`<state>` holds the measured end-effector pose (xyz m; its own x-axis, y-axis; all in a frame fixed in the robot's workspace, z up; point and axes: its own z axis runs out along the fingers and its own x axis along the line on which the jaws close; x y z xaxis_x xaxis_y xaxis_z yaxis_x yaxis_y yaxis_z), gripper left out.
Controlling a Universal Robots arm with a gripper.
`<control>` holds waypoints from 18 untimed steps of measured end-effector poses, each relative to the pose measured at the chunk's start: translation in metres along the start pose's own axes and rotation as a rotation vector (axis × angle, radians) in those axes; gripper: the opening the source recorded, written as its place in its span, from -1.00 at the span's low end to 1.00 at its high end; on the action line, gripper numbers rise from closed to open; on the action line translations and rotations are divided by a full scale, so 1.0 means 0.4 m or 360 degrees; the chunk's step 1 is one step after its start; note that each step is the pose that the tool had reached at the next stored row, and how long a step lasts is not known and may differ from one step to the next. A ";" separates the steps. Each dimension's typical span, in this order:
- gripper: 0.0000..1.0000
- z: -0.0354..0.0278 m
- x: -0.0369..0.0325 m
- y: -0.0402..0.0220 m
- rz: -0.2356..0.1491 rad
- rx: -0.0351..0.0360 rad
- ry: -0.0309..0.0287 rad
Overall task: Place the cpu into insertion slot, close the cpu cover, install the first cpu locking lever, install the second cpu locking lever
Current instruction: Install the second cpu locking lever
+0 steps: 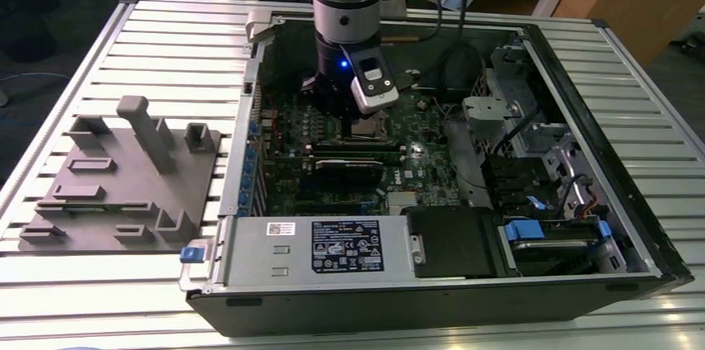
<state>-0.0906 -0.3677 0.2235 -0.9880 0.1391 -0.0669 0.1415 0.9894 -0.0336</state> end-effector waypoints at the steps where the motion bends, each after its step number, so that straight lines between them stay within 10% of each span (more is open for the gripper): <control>1: -0.79 0.000 0.000 -0.001 0.0000 -0.0001 0.00003; 18: -0.79 0.027 0.025 -0.010 0.0001 -0.0018 0.00026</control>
<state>-0.1002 -0.3707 0.2122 -0.9880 0.1399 -0.0653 0.1416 0.9897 -0.0226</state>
